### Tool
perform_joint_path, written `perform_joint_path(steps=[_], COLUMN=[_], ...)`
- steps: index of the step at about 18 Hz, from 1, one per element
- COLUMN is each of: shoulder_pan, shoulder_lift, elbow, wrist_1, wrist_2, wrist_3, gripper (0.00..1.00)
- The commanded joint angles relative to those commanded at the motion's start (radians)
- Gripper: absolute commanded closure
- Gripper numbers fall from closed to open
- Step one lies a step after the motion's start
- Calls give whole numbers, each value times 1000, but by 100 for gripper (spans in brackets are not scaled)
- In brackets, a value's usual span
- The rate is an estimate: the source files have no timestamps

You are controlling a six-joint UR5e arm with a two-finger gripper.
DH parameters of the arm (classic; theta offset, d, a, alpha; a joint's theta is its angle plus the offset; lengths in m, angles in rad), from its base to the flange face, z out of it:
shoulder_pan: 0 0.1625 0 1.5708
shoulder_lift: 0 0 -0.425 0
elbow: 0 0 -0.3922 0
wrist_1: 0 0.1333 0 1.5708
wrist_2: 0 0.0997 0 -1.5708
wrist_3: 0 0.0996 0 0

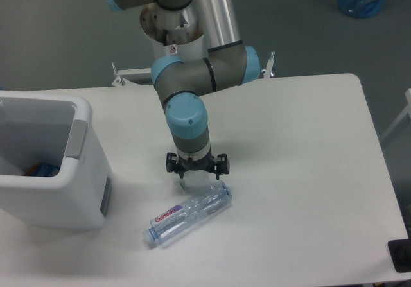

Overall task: Place the trash in the trash can
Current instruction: 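Close the gripper on the white tissue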

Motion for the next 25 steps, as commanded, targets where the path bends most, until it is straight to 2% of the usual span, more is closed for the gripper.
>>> perform_joint_path(steps=[1,2,6,8,9,11,15,17,21,23,25], shoulder_pan=[-2,-2,-3,-3,-3,-2,2,9,57,75,90], shoulder_lift=[2,5,8,6,9,11,14,49,129,176,192], elbow=[-2,0,-2,-3,-2,-3,-2,-3,3,32,80], wrist_1=[0,-3,-11,-12,-18,-25,-41,-60,-74,-74,-74], wrist_2=[-2,-11,-17,-18,-20,-28,-29,-38,-150,-222,-297], wrist_3=[-2,-2,-2,0,0,0,2,5,15,14,3], gripper=[34,42,55,67,74,98,100,100,100,100,100])
